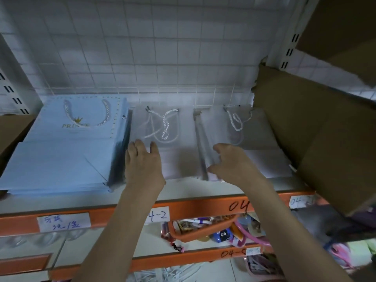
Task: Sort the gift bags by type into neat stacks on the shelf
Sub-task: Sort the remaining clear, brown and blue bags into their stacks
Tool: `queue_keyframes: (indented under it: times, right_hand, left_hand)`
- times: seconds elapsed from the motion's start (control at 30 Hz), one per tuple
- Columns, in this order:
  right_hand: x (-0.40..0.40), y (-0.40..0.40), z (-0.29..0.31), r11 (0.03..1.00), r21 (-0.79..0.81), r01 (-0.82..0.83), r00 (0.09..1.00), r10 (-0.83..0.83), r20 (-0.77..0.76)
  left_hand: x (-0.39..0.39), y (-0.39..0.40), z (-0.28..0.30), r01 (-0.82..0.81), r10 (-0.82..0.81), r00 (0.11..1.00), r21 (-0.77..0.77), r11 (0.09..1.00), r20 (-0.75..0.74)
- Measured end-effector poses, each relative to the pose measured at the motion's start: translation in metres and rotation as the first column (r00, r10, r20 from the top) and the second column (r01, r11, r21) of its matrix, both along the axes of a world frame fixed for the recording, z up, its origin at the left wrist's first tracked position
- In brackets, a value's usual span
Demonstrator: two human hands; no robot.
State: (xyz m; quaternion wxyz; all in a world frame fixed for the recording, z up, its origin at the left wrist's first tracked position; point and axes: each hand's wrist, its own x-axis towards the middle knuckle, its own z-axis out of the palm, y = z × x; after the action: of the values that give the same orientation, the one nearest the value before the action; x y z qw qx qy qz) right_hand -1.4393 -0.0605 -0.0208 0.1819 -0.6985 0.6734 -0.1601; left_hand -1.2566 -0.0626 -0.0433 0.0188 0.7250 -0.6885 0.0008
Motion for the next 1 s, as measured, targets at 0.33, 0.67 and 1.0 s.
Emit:
queue_keyframes:
  times: [0.33, 0.67, 1.0]
  right_hand:
    - [-0.126, 0.005, -0.007, 0.993, 0.025, 0.115, 0.993, -0.114, -0.014]
    - [-0.146, -0.017, -0.041, 0.984, 0.158, 0.080, 0.989, -0.059, -0.136]
    - [-0.137, -0.040, -0.053, 0.972, 0.227, 0.063, 0.993, -0.084, 0.086]
  left_hand:
    - [-0.036, -0.010, 0.007, -0.045, 0.034, 0.979, 0.048, 0.998, 0.203]
    - [-0.130, -0.003, 0.000, 0.277, -0.187, 0.912, 0.213, 0.937, -0.365]
    - [-0.139, -0.033, -0.023, 0.034, 0.093, 0.884, 0.261, 0.965, -0.459]
